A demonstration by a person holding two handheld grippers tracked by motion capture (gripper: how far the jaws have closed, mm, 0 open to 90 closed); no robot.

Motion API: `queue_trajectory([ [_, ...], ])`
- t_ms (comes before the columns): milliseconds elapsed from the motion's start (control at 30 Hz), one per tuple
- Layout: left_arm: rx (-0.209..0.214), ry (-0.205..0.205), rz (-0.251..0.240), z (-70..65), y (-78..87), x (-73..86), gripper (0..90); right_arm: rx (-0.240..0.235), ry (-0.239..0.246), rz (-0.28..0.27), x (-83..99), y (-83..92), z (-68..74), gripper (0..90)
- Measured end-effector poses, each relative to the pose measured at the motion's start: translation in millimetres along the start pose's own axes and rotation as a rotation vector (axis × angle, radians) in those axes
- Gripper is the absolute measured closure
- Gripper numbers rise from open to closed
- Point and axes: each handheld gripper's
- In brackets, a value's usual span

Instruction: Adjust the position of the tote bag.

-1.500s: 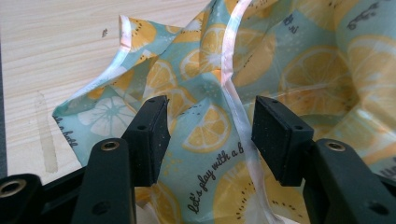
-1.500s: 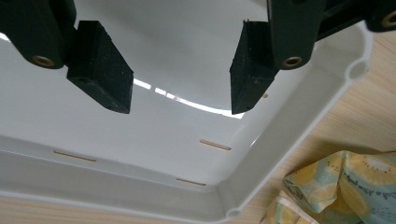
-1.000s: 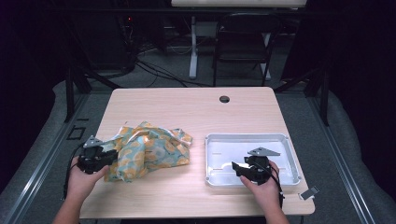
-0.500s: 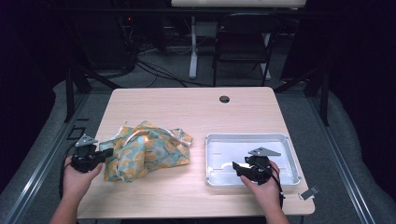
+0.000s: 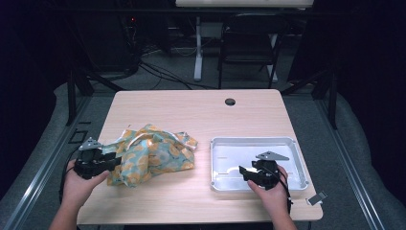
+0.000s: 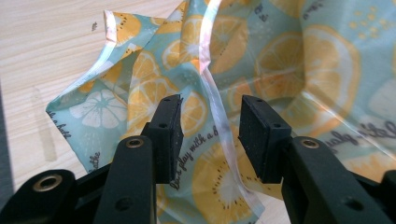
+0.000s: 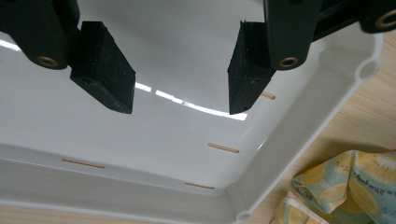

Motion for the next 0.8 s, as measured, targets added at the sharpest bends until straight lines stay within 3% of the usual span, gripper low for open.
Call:
queue_trajectory([
  [67, -0.028, -0.024, 0.011, -3.6, 0.4, -1.5, 55.4, -0.001, -0.001, -0.001, 0.0, 0.0, 0.0, 40.8],
  [300, -0.057, -0.026, 0.04, -8.5, -9.9, 0.9, 48.4, -0.001, 0.0, -0.001, 0.0, 0.0, -0.4, 40.8],
  [500, -0.105, -0.044, 0.069, -10.7, -20.2, 4.6, 48.2, -0.002, -0.001, 0.003, 0.0, -0.3, -1.4, 40.8],
  [800, -0.191, -0.073, 0.099, -9.1, -22.5, 7.7, 53.6, -0.004, 0.001, 0.005, 0.2, -0.7, -0.7, 40.9],
])
Point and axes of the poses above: each handheld gripper's, and its own axes: y roughly backward along the jaws, x roughly out of its underside, z roughly to its left, and after that the axes turned 8 degrees about -y, right-handed
